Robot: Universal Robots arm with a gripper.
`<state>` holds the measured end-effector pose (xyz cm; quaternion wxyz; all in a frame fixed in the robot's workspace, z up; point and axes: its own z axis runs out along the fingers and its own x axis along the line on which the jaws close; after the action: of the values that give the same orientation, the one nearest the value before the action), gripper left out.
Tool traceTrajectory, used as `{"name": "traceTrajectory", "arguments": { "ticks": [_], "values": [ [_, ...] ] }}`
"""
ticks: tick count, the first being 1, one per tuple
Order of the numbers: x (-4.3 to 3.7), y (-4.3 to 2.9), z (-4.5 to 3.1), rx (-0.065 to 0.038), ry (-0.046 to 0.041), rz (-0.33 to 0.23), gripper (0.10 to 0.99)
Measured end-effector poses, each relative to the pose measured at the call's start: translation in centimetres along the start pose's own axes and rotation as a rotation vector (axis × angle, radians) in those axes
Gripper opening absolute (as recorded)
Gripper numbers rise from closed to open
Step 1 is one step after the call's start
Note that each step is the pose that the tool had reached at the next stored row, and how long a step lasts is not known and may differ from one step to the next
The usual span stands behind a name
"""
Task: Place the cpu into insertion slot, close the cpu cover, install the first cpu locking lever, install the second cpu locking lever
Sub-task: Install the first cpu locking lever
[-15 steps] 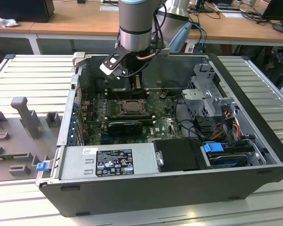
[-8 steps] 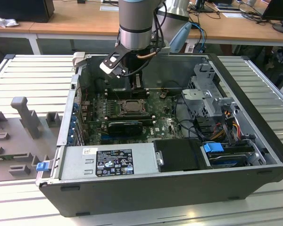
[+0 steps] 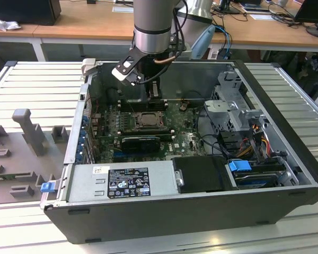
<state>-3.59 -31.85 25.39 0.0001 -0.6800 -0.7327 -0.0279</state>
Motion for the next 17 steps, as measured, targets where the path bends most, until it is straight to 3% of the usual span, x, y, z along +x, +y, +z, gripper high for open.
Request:
{"name": "traceTrajectory", "arguments": {
  "ticks": [17],
  "values": [
    [0.03,0.03,-0.8,0.0,0.0001,0.0,0.106]
  ]
}}
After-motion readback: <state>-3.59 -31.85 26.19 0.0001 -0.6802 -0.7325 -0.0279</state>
